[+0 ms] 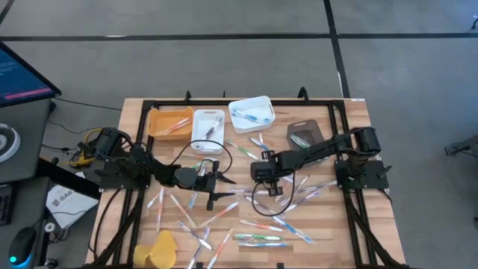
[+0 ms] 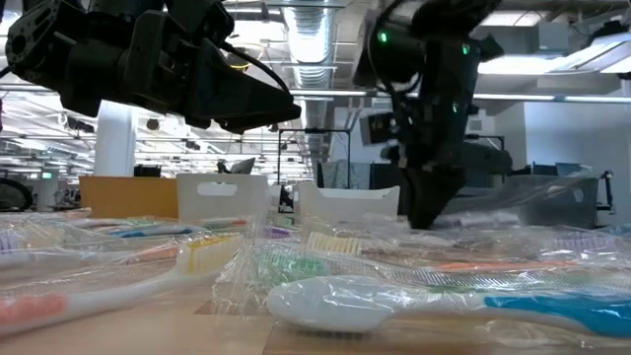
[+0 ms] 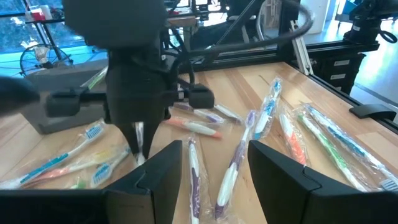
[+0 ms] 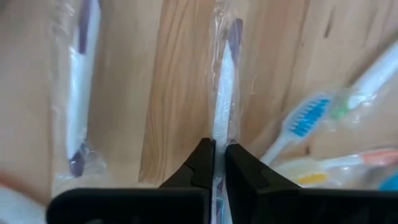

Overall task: Pick & Place Toothbrushes
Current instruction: Put the purple toothbrush into the left white bin

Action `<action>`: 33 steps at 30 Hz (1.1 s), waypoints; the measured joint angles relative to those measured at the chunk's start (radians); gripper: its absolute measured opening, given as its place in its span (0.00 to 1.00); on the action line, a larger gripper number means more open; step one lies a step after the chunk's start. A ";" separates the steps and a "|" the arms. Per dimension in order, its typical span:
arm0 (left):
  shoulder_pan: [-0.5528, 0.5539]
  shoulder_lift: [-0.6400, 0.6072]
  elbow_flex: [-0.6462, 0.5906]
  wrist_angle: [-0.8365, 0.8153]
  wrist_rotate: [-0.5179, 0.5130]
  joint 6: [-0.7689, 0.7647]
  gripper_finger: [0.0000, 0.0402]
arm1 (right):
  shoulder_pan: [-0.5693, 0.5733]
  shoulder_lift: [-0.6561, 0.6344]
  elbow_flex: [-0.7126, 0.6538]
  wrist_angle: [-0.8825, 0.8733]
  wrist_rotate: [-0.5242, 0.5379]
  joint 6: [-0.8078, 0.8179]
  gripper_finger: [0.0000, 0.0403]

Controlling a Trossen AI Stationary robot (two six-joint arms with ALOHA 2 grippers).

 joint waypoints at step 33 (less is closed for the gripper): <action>0.000 0.000 0.000 0.002 0.000 0.000 0.44 | 0.454 -0.008 0.323 -0.213 0.513 0.181 0.03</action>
